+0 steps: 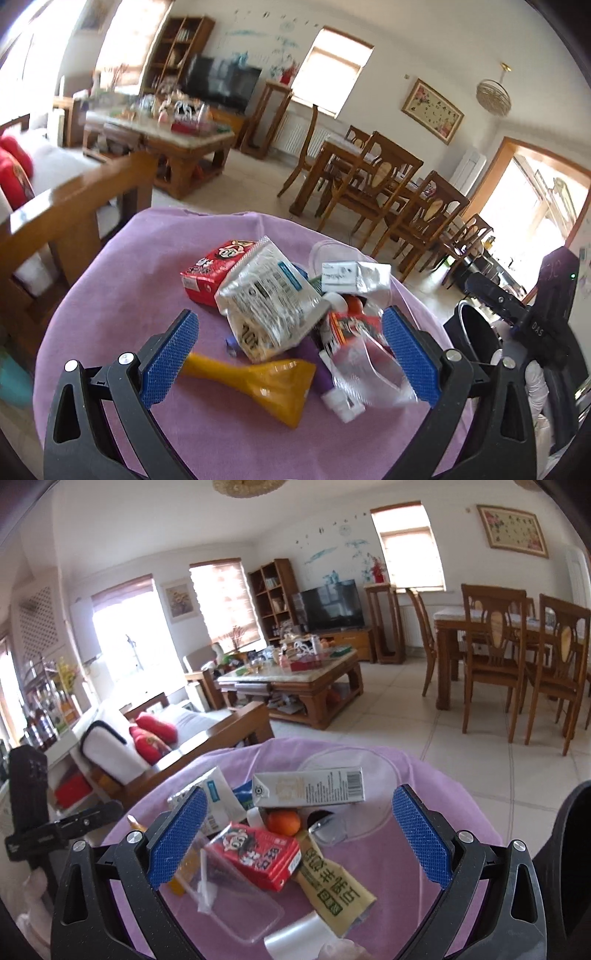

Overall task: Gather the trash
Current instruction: 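Grasp the white plastic bag with the left tool while the right tool grasps the milk carton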

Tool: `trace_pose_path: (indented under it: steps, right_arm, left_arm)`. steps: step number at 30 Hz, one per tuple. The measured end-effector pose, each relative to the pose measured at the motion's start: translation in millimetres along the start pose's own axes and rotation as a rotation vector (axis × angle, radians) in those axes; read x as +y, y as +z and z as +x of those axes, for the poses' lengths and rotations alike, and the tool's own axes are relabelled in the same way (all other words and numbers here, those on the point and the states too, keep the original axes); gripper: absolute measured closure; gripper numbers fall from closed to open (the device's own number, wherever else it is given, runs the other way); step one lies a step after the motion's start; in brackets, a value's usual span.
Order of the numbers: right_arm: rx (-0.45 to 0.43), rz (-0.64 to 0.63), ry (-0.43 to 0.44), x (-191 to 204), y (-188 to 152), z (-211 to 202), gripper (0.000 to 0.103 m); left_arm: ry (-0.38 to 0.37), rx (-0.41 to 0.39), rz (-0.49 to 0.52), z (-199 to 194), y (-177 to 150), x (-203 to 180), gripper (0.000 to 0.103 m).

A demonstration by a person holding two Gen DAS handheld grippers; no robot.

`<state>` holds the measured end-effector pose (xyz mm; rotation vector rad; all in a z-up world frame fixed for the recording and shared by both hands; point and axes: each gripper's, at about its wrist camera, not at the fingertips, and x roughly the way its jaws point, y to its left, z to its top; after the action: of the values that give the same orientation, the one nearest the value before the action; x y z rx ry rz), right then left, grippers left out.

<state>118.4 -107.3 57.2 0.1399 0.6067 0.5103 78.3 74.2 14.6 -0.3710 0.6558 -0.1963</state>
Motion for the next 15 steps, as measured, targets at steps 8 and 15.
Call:
trace_pose_path:
  steps: [8,15]
  right_arm:
    - [0.158,-0.023,0.045,-2.9,18.7,70.5,0.004]
    - [0.171,-0.709,-0.119,73.4,-2.4,104.2,0.004]
  left_arm:
    - [0.006,0.187,-0.086,65.3,13.4,23.2,0.005]
    - [0.003,0.224,-0.11,76.4,1.0,28.3,0.006]
